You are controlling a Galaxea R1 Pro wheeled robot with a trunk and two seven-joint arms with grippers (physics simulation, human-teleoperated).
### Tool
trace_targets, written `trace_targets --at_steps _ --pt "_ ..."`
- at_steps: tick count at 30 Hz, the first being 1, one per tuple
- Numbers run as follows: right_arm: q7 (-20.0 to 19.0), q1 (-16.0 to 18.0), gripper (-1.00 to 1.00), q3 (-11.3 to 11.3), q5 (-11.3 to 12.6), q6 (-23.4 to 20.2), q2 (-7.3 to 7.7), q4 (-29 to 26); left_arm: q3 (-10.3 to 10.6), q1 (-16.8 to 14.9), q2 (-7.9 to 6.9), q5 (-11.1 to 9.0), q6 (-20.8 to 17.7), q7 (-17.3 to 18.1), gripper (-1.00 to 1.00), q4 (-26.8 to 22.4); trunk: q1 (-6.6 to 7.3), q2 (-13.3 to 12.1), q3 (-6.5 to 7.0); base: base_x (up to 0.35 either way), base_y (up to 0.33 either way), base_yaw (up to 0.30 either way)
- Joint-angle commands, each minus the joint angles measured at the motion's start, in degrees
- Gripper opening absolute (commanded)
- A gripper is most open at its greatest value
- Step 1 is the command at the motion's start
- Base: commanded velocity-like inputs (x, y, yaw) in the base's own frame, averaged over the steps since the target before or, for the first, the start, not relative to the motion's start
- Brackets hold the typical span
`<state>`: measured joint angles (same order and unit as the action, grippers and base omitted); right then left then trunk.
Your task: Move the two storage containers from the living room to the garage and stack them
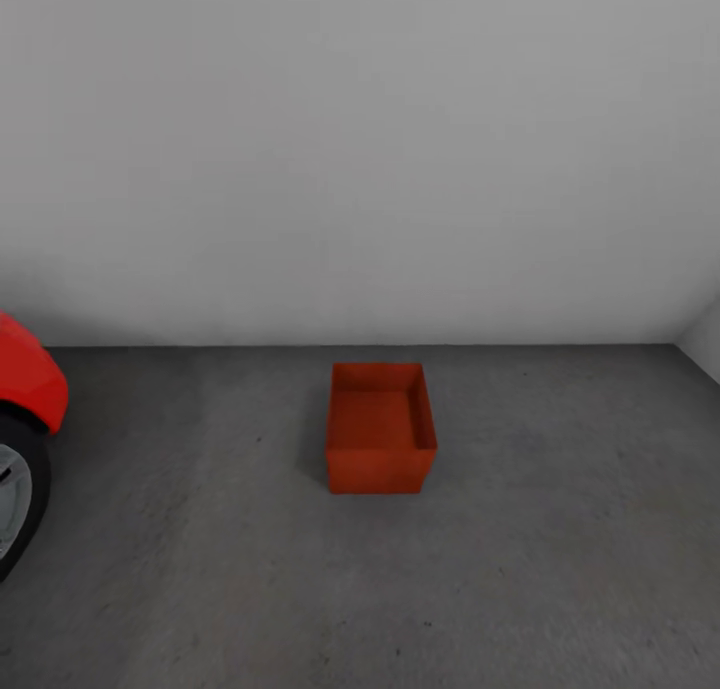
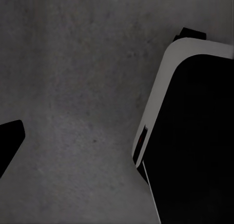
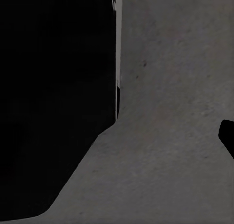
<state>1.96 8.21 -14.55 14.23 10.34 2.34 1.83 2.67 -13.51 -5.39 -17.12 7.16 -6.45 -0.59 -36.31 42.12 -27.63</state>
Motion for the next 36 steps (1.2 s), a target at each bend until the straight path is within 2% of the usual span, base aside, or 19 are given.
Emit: trace_targets --at_steps 1,15,36 --pt "0.0 0.0 1.00 -0.5 0.5 0.4 -0.10 0.2 0.3 0.0 0.01 -0.4 0.2 -0.1 1.00 0.0 -0.01 0.0 0.04 0.000 0.000 0.063" --pt "-0.1 -0.9 1.00 -0.5 -0.1 0.5 -0.15 0.2 0.4 0.0 0.02 -0.4 0.2 -0.1 1.00 0.0 -0.01 0.0 1.29 0.000 0.000 0.031" --pt "0.0 -1.4 1.00 -0.6 0.3 1.6 -0.23 0.2 0.4 0.0 0.02 -0.5 0.2 -0.1 1.00 0.0 -0.01 0.0 3.23 0.000 0.000 0.000"
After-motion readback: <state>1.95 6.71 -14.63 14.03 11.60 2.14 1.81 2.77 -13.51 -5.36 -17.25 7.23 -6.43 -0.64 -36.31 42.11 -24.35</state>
